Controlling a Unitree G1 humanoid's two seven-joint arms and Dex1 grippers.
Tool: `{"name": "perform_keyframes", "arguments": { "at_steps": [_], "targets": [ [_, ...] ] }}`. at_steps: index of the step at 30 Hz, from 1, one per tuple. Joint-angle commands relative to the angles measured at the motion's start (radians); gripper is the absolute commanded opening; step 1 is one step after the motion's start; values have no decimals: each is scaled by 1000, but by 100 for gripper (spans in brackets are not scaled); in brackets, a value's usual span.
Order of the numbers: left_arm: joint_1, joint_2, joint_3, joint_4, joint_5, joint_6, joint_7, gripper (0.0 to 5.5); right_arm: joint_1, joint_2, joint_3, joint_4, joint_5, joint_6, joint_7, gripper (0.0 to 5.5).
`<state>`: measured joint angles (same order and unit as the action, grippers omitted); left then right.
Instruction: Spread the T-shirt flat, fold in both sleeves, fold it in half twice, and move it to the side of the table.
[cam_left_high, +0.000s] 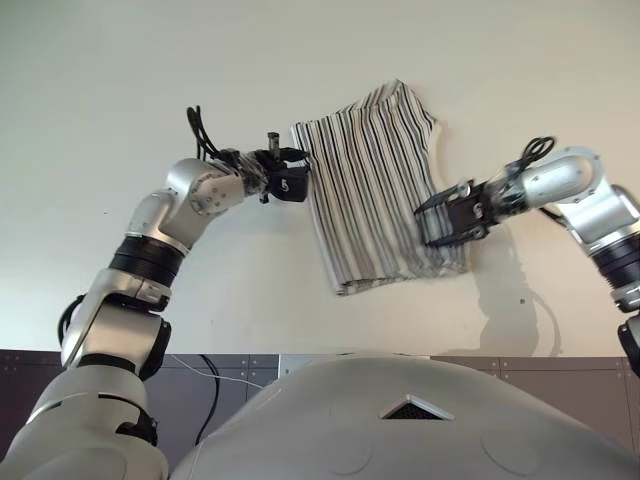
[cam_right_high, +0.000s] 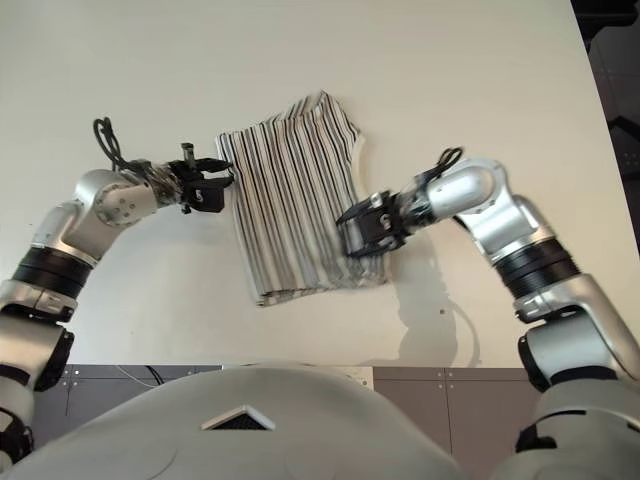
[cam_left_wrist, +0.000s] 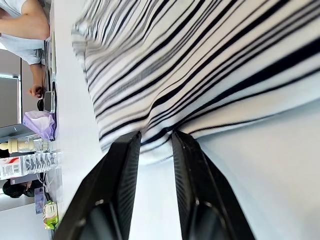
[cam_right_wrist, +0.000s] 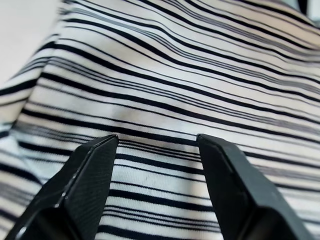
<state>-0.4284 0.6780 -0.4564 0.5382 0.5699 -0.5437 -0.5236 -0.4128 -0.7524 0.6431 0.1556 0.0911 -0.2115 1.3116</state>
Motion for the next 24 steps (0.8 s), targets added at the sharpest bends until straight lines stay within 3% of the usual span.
{"name": "perform_keyframes", "arguments": {
  "at_steps": [1,4,7,13,17,21,24],
  "targets": [
    [-68,52,-35,199,71,-124,65,113,-22,33,-71,-117,52,195,-18,291],
    [-40,85,3,163,-8,-198,50,113,0,15,-155,-173,64,240,-55,291],
    [131,208,80,-51,-170,-244,-21,113,123,-76,-316,-247,79,194,-117,291],
    [583,372,301,-463,-303,-252,13,113,578,-180,-611,-366,6,-61,-267,291],
    [815,359,330,-598,-277,-319,28,146,739,-138,-590,-385,-156,-231,-376,294],
    [854,326,344,-582,-188,-357,62,197,757,-115,-522,-362,-296,-356,-443,294],
    [871,325,349,-547,-117,-384,85,197,755,-97,-488,-356,-348,-390,-483,294]
  ]
}}
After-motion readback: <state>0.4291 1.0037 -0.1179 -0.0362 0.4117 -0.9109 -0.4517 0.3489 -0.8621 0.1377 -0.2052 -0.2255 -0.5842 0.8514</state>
